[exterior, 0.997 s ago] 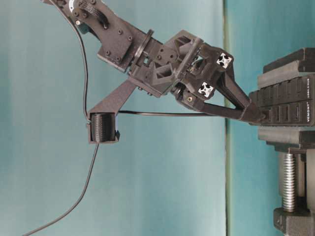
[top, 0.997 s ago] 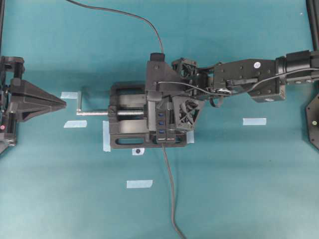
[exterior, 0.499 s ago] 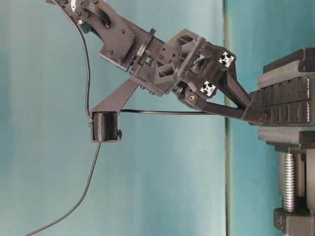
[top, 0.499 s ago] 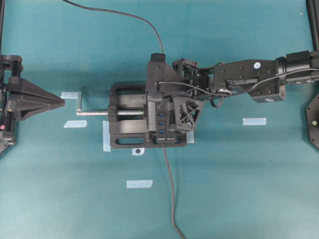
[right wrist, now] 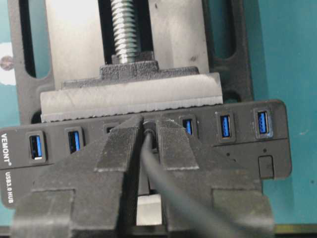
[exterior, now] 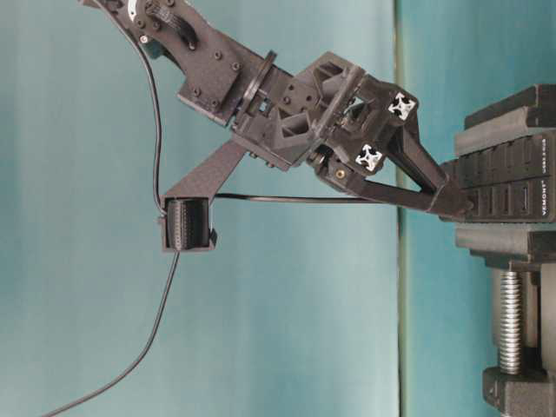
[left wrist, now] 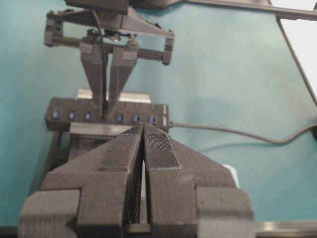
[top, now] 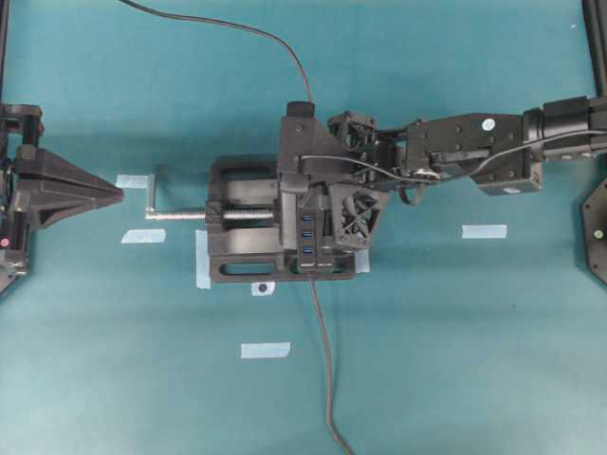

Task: Insert the USB into the center port of the fixed hub
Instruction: 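Push the USB plug into the hub's center port with the right gripper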

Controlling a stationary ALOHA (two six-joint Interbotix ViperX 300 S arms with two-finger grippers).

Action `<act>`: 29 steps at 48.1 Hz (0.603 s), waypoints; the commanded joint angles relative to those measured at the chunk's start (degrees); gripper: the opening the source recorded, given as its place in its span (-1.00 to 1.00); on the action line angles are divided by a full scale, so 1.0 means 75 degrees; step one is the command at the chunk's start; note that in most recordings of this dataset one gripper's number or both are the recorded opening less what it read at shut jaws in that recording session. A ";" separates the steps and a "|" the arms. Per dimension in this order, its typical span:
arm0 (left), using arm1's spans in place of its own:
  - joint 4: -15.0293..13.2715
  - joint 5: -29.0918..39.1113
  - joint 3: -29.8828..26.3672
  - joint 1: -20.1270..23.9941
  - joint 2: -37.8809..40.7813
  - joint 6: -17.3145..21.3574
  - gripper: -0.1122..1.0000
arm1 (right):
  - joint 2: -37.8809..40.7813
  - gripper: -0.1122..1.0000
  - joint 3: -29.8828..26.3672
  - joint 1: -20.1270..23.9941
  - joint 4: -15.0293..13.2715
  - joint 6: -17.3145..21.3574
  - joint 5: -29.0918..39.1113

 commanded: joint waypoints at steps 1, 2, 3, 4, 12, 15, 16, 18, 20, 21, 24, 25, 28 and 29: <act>0.0012 -0.0070 -0.0082 0.0012 0.0035 -0.0012 -0.78 | -0.0023 -0.66 -0.0023 -0.0023 0.0023 -0.0012 -0.0117; 0.0012 -0.0070 -0.0094 0.0012 0.0035 -0.0012 -0.78 | -0.0035 -0.65 -0.0023 -0.0023 0.0012 -0.0012 -0.0152; 0.0012 -0.0070 -0.0082 0.0012 0.0035 -0.0012 -0.78 | -0.0035 -0.64 -0.0035 -0.0023 0.0012 -0.0023 -0.0176; 0.0012 -0.0070 -0.0082 0.0012 0.0035 -0.0012 -0.78 | -0.0047 -0.63 -0.0023 -0.0023 0.0012 -0.0023 -0.0188; 0.0012 -0.0070 -0.0070 0.0023 -0.0035 -0.0012 -0.78 | -0.0047 -0.43 -0.0012 -0.0023 0.0012 -0.0035 -0.0176; 0.0012 -0.0070 -0.0047 0.0012 -0.0094 -0.0012 -0.78 | -0.0047 -0.25 -0.0023 -0.0023 0.0012 -0.0035 -0.0152; 0.0012 -0.0070 -0.0035 0.0023 -0.0105 -0.0012 -0.78 | -0.0059 -0.19 -0.0035 -0.0012 0.0023 -0.0047 -0.0141; 0.0012 -0.0070 -0.0023 0.0023 -0.0141 -0.0012 -0.78 | -0.0070 -0.06 -0.0059 0.0000 0.0012 -0.0035 -0.0129; 0.0012 -0.0070 -0.0012 0.0023 -0.0176 -0.0012 -0.78 | -0.0082 0.08 -0.0070 0.0000 0.0012 -0.0035 -0.0094; 0.0012 -0.0070 -0.0012 0.0023 -0.0187 -0.0023 -0.78 | -0.0082 0.15 -0.0070 0.0000 0.0012 -0.0035 -0.0082; 0.0012 -0.0070 -0.0012 0.0023 -0.0211 -0.0012 -0.78 | -0.0094 0.30 -0.0105 0.0000 0.0012 -0.0023 0.0000; 0.0012 -0.0070 -0.0012 0.0023 -0.0211 -0.0012 -0.78 | -0.0094 0.34 -0.0117 0.0000 0.0012 -0.0023 0.0012; 0.0012 -0.0070 -0.0012 0.0023 -0.0199 -0.0012 -0.78 | -0.0094 0.41 -0.0129 0.0000 0.0012 -0.0023 0.0035; 0.0012 -0.0070 -0.0012 0.0023 -0.0199 -0.0012 -0.78 | -0.0094 0.41 -0.0129 0.0000 0.0012 -0.0023 0.0035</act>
